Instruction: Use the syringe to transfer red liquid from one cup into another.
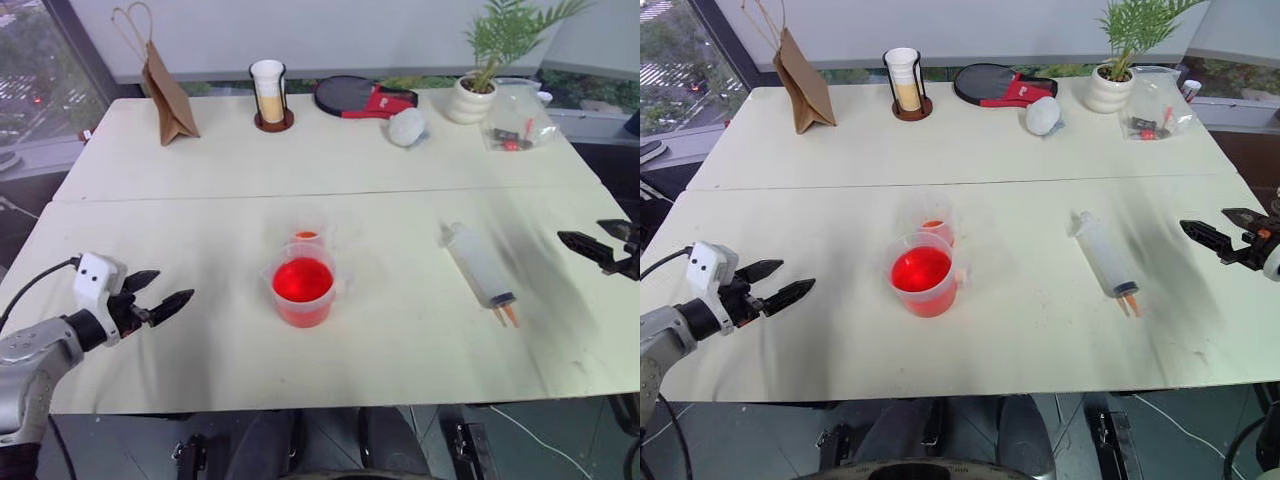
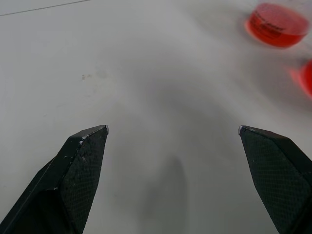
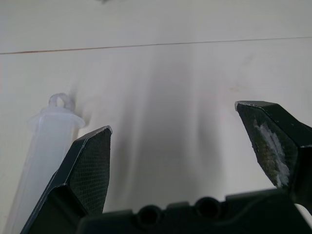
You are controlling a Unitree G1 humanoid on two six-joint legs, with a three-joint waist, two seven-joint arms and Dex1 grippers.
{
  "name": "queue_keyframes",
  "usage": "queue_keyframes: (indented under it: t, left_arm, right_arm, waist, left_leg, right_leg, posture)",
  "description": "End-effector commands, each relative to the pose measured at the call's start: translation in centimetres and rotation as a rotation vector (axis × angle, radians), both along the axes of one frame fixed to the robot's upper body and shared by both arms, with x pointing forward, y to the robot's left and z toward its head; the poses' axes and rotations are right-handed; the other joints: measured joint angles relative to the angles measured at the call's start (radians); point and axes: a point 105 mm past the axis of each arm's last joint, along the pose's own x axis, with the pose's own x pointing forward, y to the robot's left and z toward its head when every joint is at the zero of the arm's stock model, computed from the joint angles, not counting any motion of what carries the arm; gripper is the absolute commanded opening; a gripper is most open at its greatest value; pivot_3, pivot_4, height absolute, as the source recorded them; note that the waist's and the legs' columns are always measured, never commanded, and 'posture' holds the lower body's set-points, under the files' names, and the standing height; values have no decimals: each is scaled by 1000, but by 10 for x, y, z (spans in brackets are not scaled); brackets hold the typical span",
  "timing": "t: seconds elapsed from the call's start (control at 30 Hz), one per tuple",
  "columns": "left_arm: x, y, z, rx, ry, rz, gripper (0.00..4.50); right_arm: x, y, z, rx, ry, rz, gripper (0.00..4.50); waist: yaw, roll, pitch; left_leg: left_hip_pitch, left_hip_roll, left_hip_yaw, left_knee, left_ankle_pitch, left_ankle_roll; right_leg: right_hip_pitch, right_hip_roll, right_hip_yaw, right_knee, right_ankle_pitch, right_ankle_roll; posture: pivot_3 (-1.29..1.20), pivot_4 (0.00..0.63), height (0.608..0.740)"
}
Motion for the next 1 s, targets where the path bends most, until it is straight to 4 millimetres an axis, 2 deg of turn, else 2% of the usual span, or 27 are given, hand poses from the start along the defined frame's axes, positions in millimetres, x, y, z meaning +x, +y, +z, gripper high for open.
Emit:
queue_keyframes:
  t: [0.03, 0.33, 0.5, 0.77, 0.83, 0.9, 1.0]
  left_arm:
    - [5, 8, 18, 29, -62, 5, 4433]
    - [12, 5, 23, 7, -90, 16, 4433]
    - [19, 10, 26, 54, -121, 43, 4433]
    - [32, 21, 43, 64, -155, 30, 4433]
    - [38, 18, 54, 42, -176, 0, 4433]
    - [43, 7, 70, -18, -195, -68, 4433]
    - [45, -18, 97, -16, -192, -240, 4433]
  right_arm:
    - [2, -1, 18, -26, -41, 2, 4500]
    - [9, 2, 16, -38, -53, -24, 4500]
    - [15, 3, 20, -45, -71, -36, 4500]
    - [28, 2, 31, -83, -68, -74, 4500]
    - [32, 8, 45, -1, -109, -60, 4500]
    - [35, 17, 56, 65, -113, -22, 4500]
    - [37, 34, 63, 10, -3, 62, 4500]
  waist:
    - [2, 0, 0]
    - [-1, 1, 0]
    - [-1, 1, 0]
    - [-1, 1, 0]
    - [0, 1, 0]
    - [0, 1, 0]
    - [-3, 1, 1]
  left_leg:
    - [0, 0, 0, 0, 0, 0]
    - [-1, -1, 0, -1, 0, 0]
    - [-1, -1, 0, -1, 0, 0]
    - [-1, -1, 0, -1, 0, 0]
    - [-1, -1, 0, -1, 0, 0]
    - [-1, -1, 0, 0, 0, 0]
    - [-2, -1, 0, 0, 0, 0]
  right_leg:
    - [0, 0, 0, 0, 0, 1]
    - [-1, 0, 0, -1, 1, 3]
    - [-1, 0, 0, -1, 1, 3]
    - [-1, 0, 0, -1, 2, 3]
    - [-1, 0, 0, -1, 2, 3]
    - [-1, 0, -1, -1, 2, 3]
    - [-1, 0, -1, -1, 2, 3]
  posture:
    - [0, 150, 739]
    - [0, 150, 739]
    - [0, 150, 739]
    - [0, 150, 739]
    - [0, 150, 739]
    - [0, 150, 739]
    - [0, 150, 739]
